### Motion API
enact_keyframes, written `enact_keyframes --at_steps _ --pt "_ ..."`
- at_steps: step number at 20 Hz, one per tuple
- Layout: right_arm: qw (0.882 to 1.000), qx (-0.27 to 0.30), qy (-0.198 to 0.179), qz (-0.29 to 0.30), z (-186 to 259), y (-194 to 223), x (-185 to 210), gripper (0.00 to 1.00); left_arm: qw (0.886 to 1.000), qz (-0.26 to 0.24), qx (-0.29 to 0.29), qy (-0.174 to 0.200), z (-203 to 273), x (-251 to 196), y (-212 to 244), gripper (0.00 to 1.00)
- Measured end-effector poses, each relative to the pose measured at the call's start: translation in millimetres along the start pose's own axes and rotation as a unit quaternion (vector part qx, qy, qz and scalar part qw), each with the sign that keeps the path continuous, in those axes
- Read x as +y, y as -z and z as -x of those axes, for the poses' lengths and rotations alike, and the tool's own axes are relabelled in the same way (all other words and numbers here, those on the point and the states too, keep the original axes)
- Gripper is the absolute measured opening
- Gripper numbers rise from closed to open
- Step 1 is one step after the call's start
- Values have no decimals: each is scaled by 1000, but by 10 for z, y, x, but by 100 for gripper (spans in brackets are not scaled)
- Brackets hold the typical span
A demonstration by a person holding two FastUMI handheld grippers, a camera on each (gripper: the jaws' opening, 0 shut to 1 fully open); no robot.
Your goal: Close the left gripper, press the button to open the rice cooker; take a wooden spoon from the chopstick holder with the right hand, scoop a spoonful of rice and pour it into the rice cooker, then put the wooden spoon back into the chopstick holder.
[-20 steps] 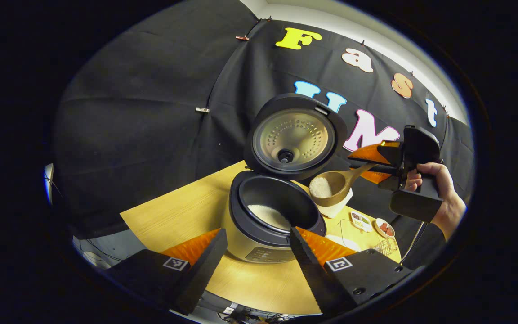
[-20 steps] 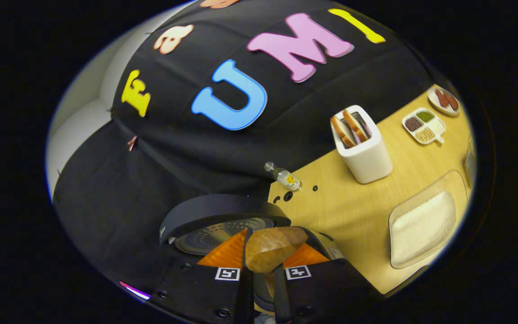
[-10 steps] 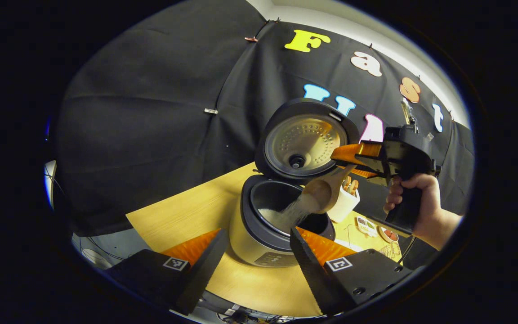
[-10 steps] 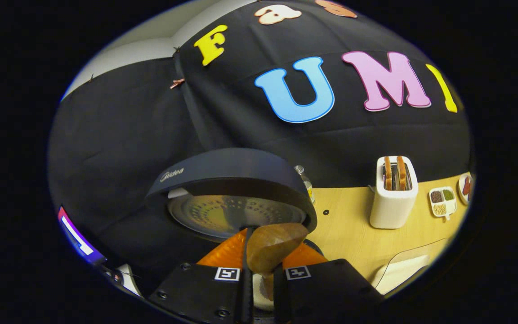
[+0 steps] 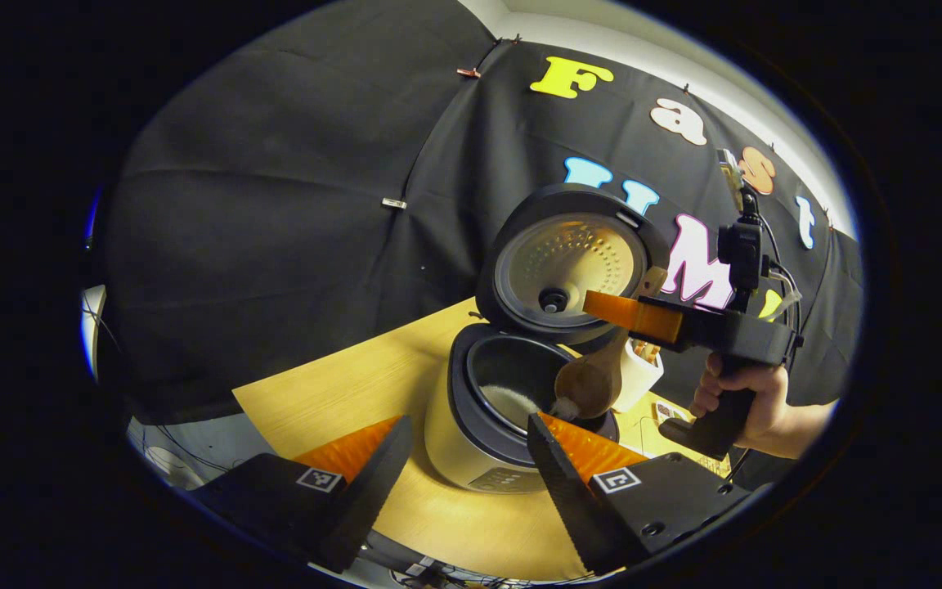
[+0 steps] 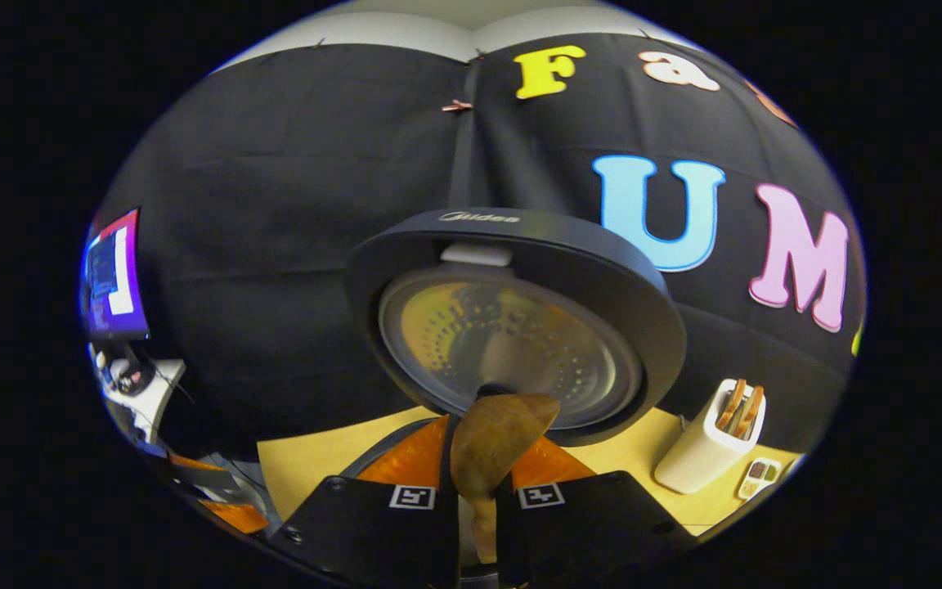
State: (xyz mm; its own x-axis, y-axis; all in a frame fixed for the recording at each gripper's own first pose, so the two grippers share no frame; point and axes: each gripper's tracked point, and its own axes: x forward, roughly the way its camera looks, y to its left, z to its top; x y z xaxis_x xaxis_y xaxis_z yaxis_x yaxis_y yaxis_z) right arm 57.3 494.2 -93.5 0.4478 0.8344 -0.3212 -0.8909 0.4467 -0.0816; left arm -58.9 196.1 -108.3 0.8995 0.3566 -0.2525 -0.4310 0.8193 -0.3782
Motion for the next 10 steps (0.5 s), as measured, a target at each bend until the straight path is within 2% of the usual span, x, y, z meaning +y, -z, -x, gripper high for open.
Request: enact_keyframes --at_steps 1,2,4,7,10 --pt "1000 -1 -10 19 11 18 56 22 1000 1 -3 -2 6 16 -21 92" --pt "999 -1 -16 30 23 50 98 22 1000 1 -5 -5 8 22 -29 95" --pt "999 -6 -18 37 52 56 127 22 1000 1 -5 -8 8 29 -16 95" --pt "1000 -4 -13 -2 62 42 74 22 1000 0 -5 -11 26 31 -11 95" --pt "998 -13 6 -68 161 -95 -137 22 1000 -3 -5 -8 39 -38 10 95"
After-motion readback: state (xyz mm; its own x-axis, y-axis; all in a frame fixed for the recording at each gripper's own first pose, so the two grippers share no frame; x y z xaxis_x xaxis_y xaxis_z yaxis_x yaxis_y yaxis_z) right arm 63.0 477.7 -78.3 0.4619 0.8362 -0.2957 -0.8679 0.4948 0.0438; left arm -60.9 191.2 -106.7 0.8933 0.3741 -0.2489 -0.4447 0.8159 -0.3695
